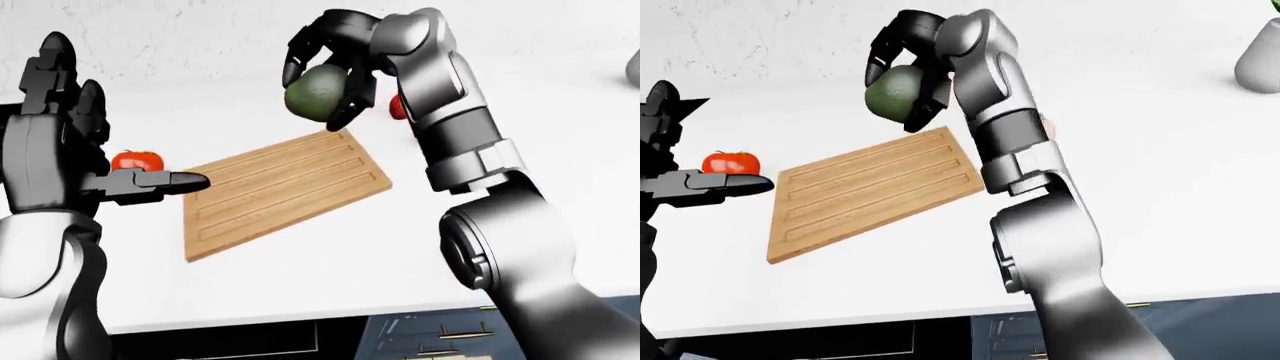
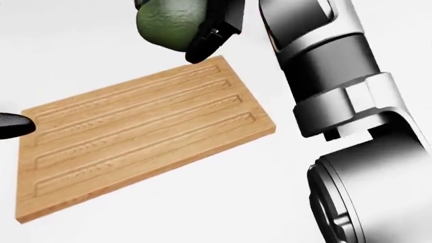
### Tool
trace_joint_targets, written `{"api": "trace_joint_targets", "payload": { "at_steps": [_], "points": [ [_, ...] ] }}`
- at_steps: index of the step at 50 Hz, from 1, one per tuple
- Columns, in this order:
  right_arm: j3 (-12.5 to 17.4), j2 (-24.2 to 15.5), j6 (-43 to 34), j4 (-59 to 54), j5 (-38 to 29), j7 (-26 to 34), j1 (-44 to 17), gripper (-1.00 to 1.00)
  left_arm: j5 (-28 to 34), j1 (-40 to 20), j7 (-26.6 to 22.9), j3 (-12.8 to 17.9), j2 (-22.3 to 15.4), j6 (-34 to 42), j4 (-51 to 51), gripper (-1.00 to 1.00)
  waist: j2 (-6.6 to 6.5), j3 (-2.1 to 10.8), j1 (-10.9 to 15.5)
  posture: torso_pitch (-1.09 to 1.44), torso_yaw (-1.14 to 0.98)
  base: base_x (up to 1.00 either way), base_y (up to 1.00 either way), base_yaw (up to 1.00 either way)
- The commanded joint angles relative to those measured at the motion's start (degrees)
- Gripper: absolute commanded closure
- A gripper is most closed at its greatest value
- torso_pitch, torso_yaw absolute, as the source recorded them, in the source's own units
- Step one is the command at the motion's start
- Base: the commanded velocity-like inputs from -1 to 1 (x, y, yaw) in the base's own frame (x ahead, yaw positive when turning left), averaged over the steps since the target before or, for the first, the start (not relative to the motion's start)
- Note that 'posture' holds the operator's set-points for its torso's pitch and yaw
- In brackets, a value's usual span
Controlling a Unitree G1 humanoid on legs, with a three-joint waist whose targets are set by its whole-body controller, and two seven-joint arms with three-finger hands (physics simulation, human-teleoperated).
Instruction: Place the avocado, onion, tomato and bell pepper on the cutting board.
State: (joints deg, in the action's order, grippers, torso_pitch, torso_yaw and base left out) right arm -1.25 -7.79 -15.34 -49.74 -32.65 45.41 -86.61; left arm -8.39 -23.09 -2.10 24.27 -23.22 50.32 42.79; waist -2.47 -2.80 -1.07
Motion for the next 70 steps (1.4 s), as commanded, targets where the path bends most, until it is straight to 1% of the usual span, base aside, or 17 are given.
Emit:
{"api": "trace_joint_targets", "payload": {
  "at_steps": [1, 6, 12, 16, 22, 30, 40, 45, 46, 48, 52, 55, 61, 62, 63, 67, 70],
  "points": [
    [0.4, 0.0, 4.2, -1.1, 0.9, -1.4, -2.9, 0.98, 0.0, -1.3, 0.3, 0.7, -1.0, -1.4, 1.7, -1.0, -0.48, 1.61, -0.1, 0.0, 0.0, 0.0, 0.0, 0.0],
    [0.0, 2.3, 7.8, -7.0, 1.5, -2.2, -3.7, 0.98, 0.0, -1.0, 0.3, 0.6, -1.1, -1.3, 2.0, -1.0, -0.57, 1.65, -0.2, 0.0, 0.0, 0.0, 0.0, 0.0],
    [-0.9, 5.2, 8.5, -5.8, 2.0, 0.6, -0.1, 0.98, 0.2, -0.7, 0.4, 0.5, -0.8, -1.7, 1.9, -1.0, -0.71, 1.55, -0.2, 0.0, 0.0, 0.0, 0.0, 0.0],
    [-1.5, 6.8, 9.2, -6.4, 1.6, 1.3, 0.2, 0.98, 0.3, -0.8, 0.3, 0.3, -0.8, -1.4, 2.1, -1.0, -0.83, 1.57, -0.3, 0.0, 0.0, 0.0, 0.0, 0.0],
    [-2.3, 10.1, 8.4, -3.6, 1.8, 2.9, 2.9, 0.97, 0.5, -0.6, 0.1, 0.5, -0.6, -1.6, 2.0, -1.0, -0.98, 1.43, -0.5, 0.0, 0.0, 0.0, 0.0, 0.0],
    [-3.3, 12.2, 8.0, -0.4, 1.7, 5.1, 6.5, 0.96, 0.8, -0.3, 0.0, 0.4, -0.4, -1.9, 2.1, -1.0, -1.13, 1.41, -0.6, 0.0, 0.0, 0.0, 0.0, 0.0],
    [-3.9, 13.7, 6.6, 2.6, 1.5, 6.7, 8.7, 0.95, 0.9, -0.8, -0.3, 0.4, -0.9, -1.5, 1.9, -1.0, -1.4, 1.49, -0.7, 0.0, 0.0, 0.0, 0.0, 0.0],
    [-4.3, 14.5, 4.8, 5.2, 0.8, 7.2, 10.0, 0.78, 0.9, -1.0, -0.2, 0.2, -0.8, -1.6, 1.6, -1.0, -1.43, 1.55, -0.6, 0.0, 0.0, 0.0, 0.0, 0.0],
    [-4.4, 14.6, 4.3, 5.9, 0.6, 7.3, 10.1, 0.71, 1.0, -1.0, -0.1, 0.1, -0.7, -1.7, 1.5, -1.0, -1.43, 1.57, -0.6, 0.0, 0.0, 0.0, 0.0, 0.0],
    [-4.4, 14.8, 3.7, 6.7, 0.4, 7.5, 10.3, 0.66, 1.1, -0.9, -0.1, -0.1, -0.6, -1.9, 1.4, -1.0, -1.43, 1.6, -0.6, 0.0, 0.0, 0.0, 0.0, 0.0],
    [-4.6, 15.0, 3.1, 7.7, 0.0, 7.8, 10.9, 0.42, 1.1, -0.7, -0.3, 0.1, -0.5, -2.1, 1.5, -1.0, -1.43, 1.63, -0.5, 0.0, 0.0, 0.0, 0.0, 0.0],
    [-4.3, 14.9, 3.2, 7.4, 0.2, 7.7, 10.5, 0.35, 1.1, -0.6, -0.4, 0.2, -0.5, -2.2, 1.4, -1.0, -1.39, 1.67, -0.5, 0.0, 0.0, 0.0, 0.0, 0.0],
    [-4.1, 14.5, 3.7, 6.5, 0.7, 7.4, 10.1, 0.28, 1.2, -0.6, -0.3, 0.0, -0.2, -2.4, 1.2, -1.0, -1.35, 1.77, -0.4, 0.0, 0.0, 0.0, 0.0, 0.0],
    [-4.0, 14.5, 3.8, 6.3, 0.8, 7.4, 9.9, 0.23, 1.3, -0.6, -0.4, 0.0, -0.3, -2.5, 1.1, -1.0, -1.34, 1.79, -0.4, 0.0, 0.0, 0.0, 0.0, 0.0],
    [-3.8, 14.3, 4.2, 5.5, 1.0, 7.0, 9.3, 0.18, 1.4, -0.5, -0.4, -0.2, -0.3, -2.7, 1.0, -1.0, -1.33, 1.81, -0.4, 0.0, 0.0, 0.0, 0.0, 0.0],
    [-3.2, 13.5, 5.5, 3.1, 1.9, 6.1, 7.7, 0.15, 1.6, -0.6, -0.2, -0.5, 0.0, -2.8, 0.8, -1.0, -1.34, 1.88, -0.4, 0.0, 0.0, 0.0, 0.0, 0.0],
    [-3.4, 13.4, 5.9, 2.8, 2.1, 6.1, 7.9, 0.01, 1.9, -0.6, -0.1, -0.9, 0.1, -3.1, 0.6, -1.0, -1.27, 1.88, -0.3, 0.0, 0.0, 0.0, 0.0, 0.0]
  ]
}}
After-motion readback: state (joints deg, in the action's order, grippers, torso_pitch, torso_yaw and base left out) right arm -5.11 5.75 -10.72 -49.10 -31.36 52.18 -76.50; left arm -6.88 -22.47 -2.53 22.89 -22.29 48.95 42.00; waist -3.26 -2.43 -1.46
